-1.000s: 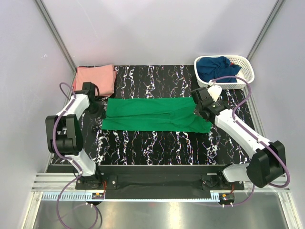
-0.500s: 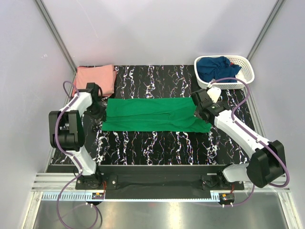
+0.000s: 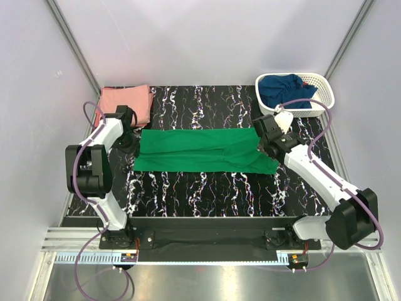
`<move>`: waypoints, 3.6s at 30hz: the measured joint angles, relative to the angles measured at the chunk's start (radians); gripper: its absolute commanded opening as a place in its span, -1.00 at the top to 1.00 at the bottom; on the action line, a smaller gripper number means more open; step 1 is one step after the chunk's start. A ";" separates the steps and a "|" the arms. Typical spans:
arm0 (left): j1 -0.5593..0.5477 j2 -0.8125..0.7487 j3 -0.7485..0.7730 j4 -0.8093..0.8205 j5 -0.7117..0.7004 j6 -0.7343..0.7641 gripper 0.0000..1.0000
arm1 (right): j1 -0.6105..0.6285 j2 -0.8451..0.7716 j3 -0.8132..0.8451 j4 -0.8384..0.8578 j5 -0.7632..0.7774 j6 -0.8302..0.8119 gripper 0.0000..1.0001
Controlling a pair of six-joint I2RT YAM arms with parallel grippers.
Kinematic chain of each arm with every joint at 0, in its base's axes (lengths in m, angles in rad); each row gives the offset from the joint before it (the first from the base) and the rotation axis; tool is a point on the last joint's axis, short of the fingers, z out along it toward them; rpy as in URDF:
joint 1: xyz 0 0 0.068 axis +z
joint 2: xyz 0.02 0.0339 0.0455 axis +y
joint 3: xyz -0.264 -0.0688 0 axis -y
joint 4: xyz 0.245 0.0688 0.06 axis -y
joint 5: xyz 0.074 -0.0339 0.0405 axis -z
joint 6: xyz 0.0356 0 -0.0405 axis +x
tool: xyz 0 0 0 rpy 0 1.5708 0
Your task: Fold and stack the t-shirts
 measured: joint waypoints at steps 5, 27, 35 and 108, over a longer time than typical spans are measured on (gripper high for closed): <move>-0.007 0.005 0.007 -0.002 -0.006 -0.011 1.00 | -0.002 0.000 0.035 0.007 0.030 -0.023 1.00; -0.017 0.083 0.030 0.009 -0.027 -0.015 0.05 | -0.030 0.113 0.037 0.091 0.029 -0.082 1.00; -0.029 -0.062 0.011 0.045 -0.091 0.068 -0.26 | -0.031 0.115 0.018 0.108 0.020 -0.085 1.00; -0.049 0.021 -0.151 0.193 -0.144 0.090 -0.23 | -0.115 0.598 0.406 0.004 -0.024 -0.315 0.36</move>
